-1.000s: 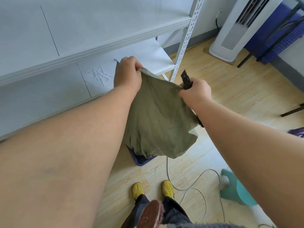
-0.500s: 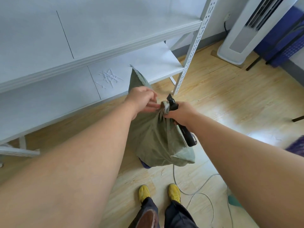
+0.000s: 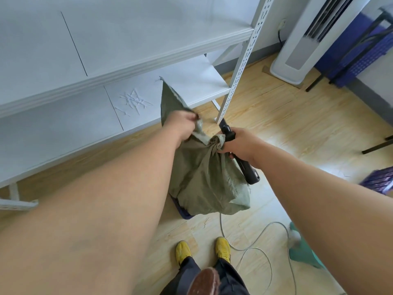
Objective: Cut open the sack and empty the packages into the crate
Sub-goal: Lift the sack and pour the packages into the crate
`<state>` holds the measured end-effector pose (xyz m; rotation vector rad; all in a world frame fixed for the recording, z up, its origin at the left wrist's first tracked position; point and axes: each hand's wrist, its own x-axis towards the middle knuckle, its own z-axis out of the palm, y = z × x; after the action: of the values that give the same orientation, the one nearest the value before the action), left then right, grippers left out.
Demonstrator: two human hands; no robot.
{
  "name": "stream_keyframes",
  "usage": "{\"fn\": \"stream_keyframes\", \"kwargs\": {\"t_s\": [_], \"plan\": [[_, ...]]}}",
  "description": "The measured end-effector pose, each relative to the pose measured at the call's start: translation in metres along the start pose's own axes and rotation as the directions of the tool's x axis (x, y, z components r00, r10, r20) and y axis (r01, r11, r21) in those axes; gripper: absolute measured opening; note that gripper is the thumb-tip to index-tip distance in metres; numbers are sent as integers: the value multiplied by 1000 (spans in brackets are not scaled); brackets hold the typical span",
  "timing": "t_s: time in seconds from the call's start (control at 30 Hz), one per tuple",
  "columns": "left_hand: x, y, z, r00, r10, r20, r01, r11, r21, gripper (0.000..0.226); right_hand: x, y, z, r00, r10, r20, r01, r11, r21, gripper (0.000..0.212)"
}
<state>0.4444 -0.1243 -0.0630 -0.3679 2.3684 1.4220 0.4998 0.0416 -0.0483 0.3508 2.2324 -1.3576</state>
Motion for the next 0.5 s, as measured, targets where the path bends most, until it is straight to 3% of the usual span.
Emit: {"fn": "stream_keyframes", "kwargs": {"t_s": [0.1,0.23,0.37,0.43,0.5], "plan": [[3,26,-21,993,119,3,-117,980,-164,45,5,-7,-2,992,-17,-121,30,994,105,28],[1,27,-32,992,107,71,-93,980,-177,42,5,-15,3,984,-22,-179,37,996,80,26],[-6,35,-29,988,151,-35,-151,886,-439,41,9,-25,4,960,-33,-277,75,987,140,27],[-13,30,-25,987,158,29,-139,929,-343,37,10,-30,3,953,-66,-297,99,990,99,27],[-18,23,-22,961,186,206,-158,977,-145,46,9,-33,0,947,-106,-302,135,988,78,29]]}}
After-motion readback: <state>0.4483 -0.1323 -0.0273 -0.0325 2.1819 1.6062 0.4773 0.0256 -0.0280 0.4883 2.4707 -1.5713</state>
